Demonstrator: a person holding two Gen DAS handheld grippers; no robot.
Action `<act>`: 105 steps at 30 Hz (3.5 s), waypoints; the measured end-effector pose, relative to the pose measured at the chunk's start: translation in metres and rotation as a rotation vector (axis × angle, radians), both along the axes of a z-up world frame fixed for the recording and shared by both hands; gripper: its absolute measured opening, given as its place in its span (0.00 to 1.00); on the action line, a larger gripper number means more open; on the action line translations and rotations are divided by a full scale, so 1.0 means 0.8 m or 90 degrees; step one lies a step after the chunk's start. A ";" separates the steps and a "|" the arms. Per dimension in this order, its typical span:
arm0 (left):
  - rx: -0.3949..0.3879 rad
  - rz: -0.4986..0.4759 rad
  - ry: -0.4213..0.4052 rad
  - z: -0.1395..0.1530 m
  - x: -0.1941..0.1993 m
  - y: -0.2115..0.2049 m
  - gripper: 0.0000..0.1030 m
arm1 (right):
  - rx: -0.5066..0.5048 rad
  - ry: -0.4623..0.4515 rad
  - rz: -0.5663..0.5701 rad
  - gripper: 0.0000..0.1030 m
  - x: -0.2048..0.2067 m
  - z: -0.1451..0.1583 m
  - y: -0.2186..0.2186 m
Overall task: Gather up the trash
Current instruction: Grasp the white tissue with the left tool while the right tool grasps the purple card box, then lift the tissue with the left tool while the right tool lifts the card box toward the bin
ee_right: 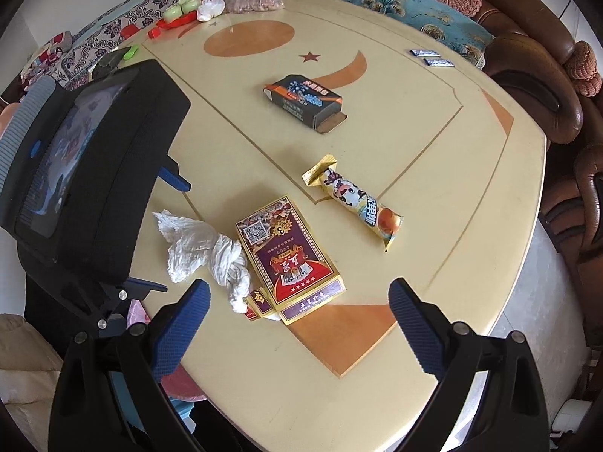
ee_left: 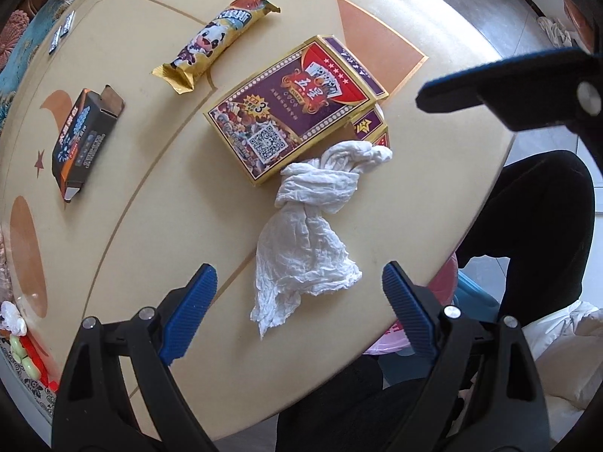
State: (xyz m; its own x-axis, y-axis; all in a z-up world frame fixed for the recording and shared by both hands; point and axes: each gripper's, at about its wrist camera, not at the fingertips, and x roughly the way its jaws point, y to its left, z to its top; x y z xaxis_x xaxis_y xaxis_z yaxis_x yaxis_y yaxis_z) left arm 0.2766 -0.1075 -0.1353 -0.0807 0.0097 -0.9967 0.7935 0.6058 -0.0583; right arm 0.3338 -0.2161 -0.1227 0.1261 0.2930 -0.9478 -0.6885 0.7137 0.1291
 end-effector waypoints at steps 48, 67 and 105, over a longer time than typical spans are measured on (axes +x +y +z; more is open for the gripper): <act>-0.010 0.101 0.013 -0.002 0.076 0.035 0.11 | 0.004 0.057 0.002 0.69 0.042 -0.082 0.022; -0.019 0.172 -0.014 0.028 0.062 0.066 0.10 | -0.017 -0.008 -0.089 0.62 -0.018 -0.044 0.031; -0.063 0.170 -0.114 0.122 -0.137 0.123 0.10 | 0.001 -0.088 -0.114 0.62 -0.249 0.123 0.053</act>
State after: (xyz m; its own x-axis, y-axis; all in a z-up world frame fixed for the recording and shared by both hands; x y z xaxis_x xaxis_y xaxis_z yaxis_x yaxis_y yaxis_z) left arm 0.1673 -0.0092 -0.0381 0.1090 -0.0856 -0.9904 0.6101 0.7923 -0.0014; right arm 0.1343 -0.1735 -0.0247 0.3051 0.2551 -0.9175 -0.5620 0.8260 0.0428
